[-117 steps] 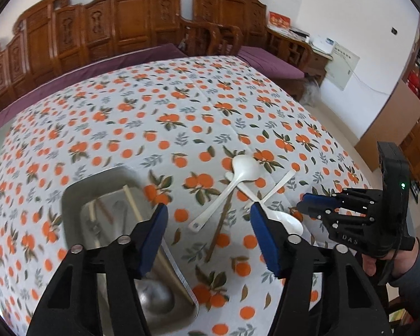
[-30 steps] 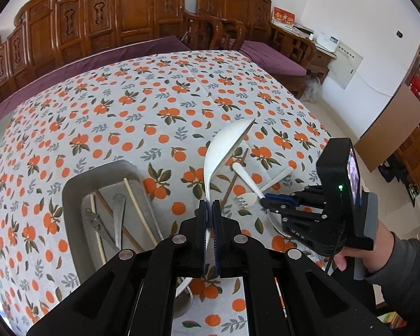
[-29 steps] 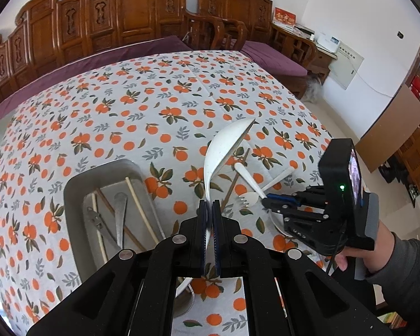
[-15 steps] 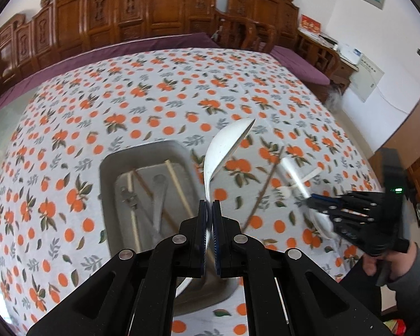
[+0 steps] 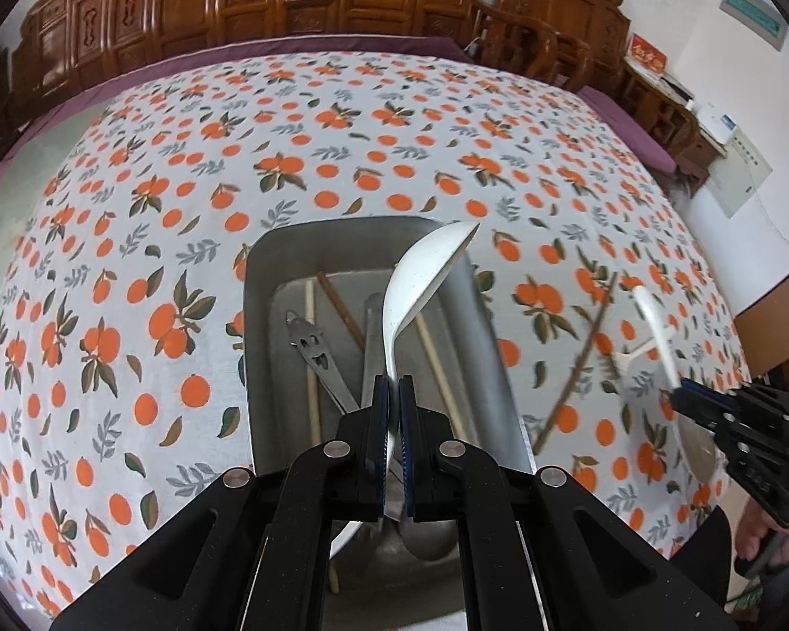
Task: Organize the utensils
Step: 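Carry the white plastic spoon into the silver tray and open the left gripper, then lower the second white plastic spoon into the silver tray and open the right gripper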
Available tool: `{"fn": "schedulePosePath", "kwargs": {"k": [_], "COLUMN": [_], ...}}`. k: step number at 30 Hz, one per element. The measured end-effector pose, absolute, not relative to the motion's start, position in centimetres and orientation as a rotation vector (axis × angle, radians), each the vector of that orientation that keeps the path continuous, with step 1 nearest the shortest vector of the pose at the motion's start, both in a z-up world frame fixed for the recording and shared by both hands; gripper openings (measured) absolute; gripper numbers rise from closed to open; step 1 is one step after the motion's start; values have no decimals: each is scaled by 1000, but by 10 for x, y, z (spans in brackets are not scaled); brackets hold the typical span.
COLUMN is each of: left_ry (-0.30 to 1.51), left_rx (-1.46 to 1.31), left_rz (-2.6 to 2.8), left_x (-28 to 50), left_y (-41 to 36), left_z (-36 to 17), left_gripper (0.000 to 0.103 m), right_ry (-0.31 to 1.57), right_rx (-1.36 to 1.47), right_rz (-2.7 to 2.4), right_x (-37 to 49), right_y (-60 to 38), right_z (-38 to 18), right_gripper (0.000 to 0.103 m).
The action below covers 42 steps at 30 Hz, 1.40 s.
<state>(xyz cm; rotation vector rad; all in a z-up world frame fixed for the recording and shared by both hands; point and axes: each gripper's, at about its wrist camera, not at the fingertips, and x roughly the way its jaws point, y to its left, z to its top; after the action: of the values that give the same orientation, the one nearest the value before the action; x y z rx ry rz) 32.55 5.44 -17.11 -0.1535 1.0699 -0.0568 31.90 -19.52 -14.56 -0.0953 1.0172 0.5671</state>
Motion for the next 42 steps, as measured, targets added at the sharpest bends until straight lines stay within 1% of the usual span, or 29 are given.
{"fn": "schedulePosePath", "kwargs": {"k": [9, 13, 35, 38, 40, 42], "left_ry": [1127, 1125, 983, 968, 958, 949], "left_rx": [-144, -147, -132, -137, -138, -144], "left_rz": [-51, -52, -40, -32, -25, -13], "left_x": [341, 340, 280, 271, 265, 259], "left_y": [51, 51, 90, 97, 102, 108], "left_z": [-195, -193, -130, -125, -123, -122], "left_gripper": [3, 3, 4, 6, 13, 16], "right_ry": [1000, 995, 942, 943, 945, 947], "right_rx": [-93, -98, -152, -163, -171, -181], "right_rz": [595, 602, 697, 712, 721, 732], "right_x": [314, 312, 301, 300, 300, 299], "right_y": [-189, -185, -116, -105, -97, -88], "right_z": [-135, -132, -103, -102, -101, -101], "right_gripper": [8, 8, 8, 8, 8, 8]}}
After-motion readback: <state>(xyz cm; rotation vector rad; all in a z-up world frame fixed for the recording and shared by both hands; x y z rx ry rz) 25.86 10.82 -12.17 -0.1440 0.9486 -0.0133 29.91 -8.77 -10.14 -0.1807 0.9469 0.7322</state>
